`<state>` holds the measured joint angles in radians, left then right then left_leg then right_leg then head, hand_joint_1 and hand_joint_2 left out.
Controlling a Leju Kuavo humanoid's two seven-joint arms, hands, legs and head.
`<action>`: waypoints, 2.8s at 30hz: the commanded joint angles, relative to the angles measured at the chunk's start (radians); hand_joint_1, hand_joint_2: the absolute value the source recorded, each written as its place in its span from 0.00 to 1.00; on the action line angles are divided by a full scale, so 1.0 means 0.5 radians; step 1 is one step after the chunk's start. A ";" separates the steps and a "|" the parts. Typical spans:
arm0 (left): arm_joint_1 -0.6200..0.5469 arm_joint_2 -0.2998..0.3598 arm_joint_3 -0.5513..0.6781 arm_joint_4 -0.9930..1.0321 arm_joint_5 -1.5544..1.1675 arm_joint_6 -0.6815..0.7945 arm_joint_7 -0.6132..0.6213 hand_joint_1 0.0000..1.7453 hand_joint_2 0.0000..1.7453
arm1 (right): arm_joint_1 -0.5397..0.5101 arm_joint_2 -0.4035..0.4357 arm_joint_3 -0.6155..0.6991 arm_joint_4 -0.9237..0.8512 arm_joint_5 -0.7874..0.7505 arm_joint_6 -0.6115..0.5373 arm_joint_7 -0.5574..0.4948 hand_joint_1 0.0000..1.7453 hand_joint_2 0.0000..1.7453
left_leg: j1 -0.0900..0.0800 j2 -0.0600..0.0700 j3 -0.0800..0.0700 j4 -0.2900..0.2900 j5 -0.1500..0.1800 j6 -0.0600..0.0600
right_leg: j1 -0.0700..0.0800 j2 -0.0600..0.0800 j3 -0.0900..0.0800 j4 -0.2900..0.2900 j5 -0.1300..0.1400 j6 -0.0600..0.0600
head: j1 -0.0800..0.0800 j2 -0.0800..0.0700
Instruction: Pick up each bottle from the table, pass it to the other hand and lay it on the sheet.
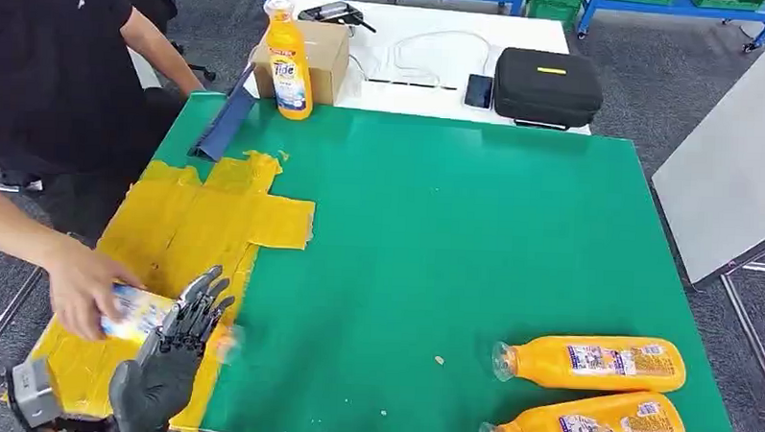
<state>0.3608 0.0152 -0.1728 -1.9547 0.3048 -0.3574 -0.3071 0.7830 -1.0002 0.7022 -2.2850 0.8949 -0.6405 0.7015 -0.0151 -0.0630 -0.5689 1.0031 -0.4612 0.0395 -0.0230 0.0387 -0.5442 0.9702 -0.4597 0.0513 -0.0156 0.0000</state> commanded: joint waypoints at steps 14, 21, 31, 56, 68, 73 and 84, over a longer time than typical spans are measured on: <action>0.026 0.159 -0.124 0.013 0.057 0.045 -0.078 0.00 0.00 | 0.706 0.107 -1.199 0.267 -0.315 -0.115 -0.062 0.00 1.00 | 0.001 0.005 0.002 0.000 -0.002 -0.003 | 0.001 -0.005 0.022 -0.002 -0.002 0.001 | 0.000 0.000; -0.027 0.146 -0.142 -0.044 0.099 0.073 -0.026 0.00 0.00 | 0.663 -0.055 -1.149 0.286 -0.260 -0.090 -0.007 0.00 1.00 | 0.001 0.009 0.001 0.001 -0.003 -0.003 | 0.002 -0.003 0.013 -0.001 -0.002 0.000 | 0.000 0.000; -0.022 0.163 -0.137 -0.005 0.107 0.047 -0.060 0.00 0.00 | 0.615 -0.193 -1.133 0.414 -0.284 0.019 -0.007 0.00 1.00 | 0.002 0.010 0.006 0.000 -0.004 -0.003 | 0.003 -0.003 0.027 -0.004 -0.002 0.000 | 0.001 0.000; -0.070 0.180 -0.118 0.073 0.141 -0.021 -0.095 0.00 0.00 | 0.537 -0.288 -1.153 0.577 -0.464 0.250 -0.444 0.00 1.00 | 0.000 0.004 0.004 -0.001 -0.001 -0.001 | 0.001 -0.005 0.024 -0.003 -0.002 0.001 | 0.000 0.000; -0.140 0.170 -0.135 0.046 0.185 -0.029 -0.023 0.00 0.00 | 0.418 -0.124 -1.376 0.665 -0.499 0.589 -0.678 0.00 1.00 | 0.003 0.005 0.004 0.000 -0.001 -0.004 | 0.004 -0.009 0.026 -0.005 -0.001 -0.001 | 0.000 0.000; -0.140 0.170 -0.135 0.046 0.185 -0.029 -0.023 0.00 0.00 | 0.418 -0.124 -1.376 0.665 -0.499 0.589 -0.678 0.00 1.00 | 0.002 0.005 0.005 0.000 -0.001 -0.003 | 0.003 -0.008 0.026 -0.004 -0.001 0.000 | 0.000 0.000; -0.088 0.212 -0.122 0.030 0.205 -0.031 -0.023 0.00 0.00 | 0.339 0.232 -1.786 0.731 -0.389 0.991 -0.988 0.00 1.00 | 0.002 0.003 0.004 -0.001 -0.001 -0.002 | 0.003 -0.008 0.025 -0.004 -0.001 0.000 | 0.000 0.000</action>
<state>0.3169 0.0854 -0.2213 -1.9677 0.3929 -0.3765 -0.3456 1.0219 -1.0914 -0.0056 -1.9837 0.6496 -0.3273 0.3236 -0.0154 -0.0630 -0.5681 1.0038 -0.4620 0.0407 -0.0233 0.0388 -0.5343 0.9702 -0.4604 0.0535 -0.0156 0.0000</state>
